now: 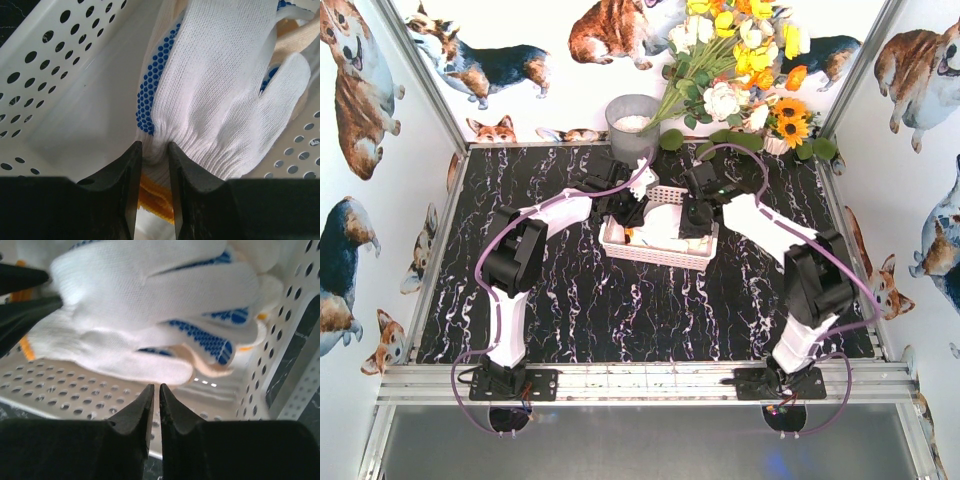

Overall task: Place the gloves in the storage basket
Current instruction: Place the glove in the bin.

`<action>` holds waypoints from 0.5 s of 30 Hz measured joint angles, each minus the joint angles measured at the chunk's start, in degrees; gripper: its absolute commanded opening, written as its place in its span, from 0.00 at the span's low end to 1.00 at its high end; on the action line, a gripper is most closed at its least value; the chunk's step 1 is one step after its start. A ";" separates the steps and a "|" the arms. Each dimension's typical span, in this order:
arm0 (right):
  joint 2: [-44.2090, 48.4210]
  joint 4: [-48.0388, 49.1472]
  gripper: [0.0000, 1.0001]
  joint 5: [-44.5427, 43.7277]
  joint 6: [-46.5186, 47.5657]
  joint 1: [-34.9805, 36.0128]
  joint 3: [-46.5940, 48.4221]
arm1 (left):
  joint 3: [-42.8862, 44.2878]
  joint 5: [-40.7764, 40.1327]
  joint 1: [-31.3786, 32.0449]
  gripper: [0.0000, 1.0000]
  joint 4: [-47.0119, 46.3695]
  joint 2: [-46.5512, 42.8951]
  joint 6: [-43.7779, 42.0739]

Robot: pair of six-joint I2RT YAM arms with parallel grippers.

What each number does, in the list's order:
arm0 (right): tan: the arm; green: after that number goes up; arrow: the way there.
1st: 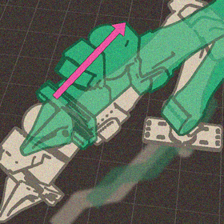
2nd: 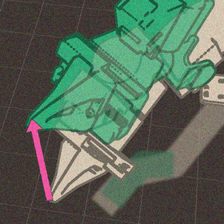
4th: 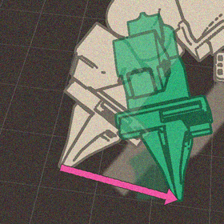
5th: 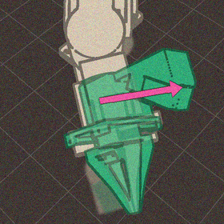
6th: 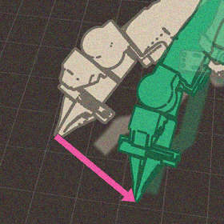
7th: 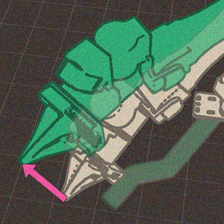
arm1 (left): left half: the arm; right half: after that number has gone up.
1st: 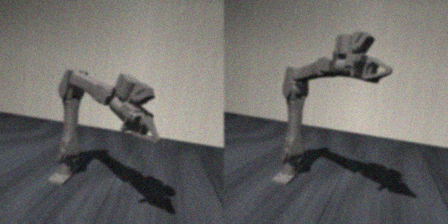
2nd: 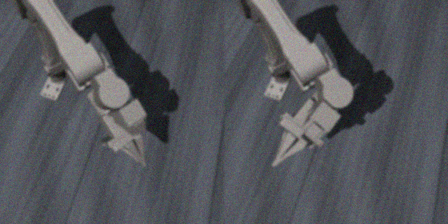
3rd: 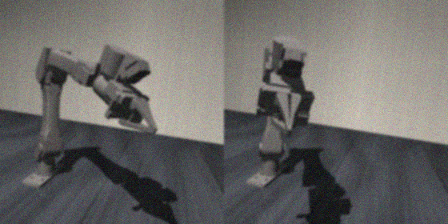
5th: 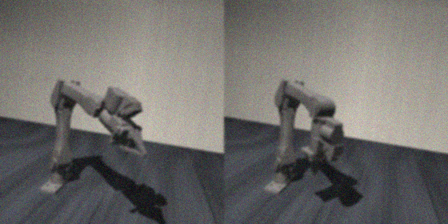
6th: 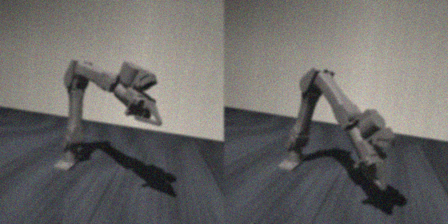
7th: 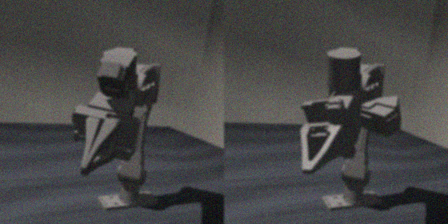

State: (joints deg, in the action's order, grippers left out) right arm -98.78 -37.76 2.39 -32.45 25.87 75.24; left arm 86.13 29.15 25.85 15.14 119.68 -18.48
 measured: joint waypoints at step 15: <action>-6.84 -3.72 0.16 -17.42 8.59 -2.10 14.34 | -0.31 -0.70 0.00 0.24 -0.37 -0.07 0.42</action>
State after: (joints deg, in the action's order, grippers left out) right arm -105.62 -41.47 -15.03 -23.86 23.77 89.58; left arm 85.82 28.45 25.85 14.76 119.61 -18.06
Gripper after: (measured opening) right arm 0.158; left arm 0.233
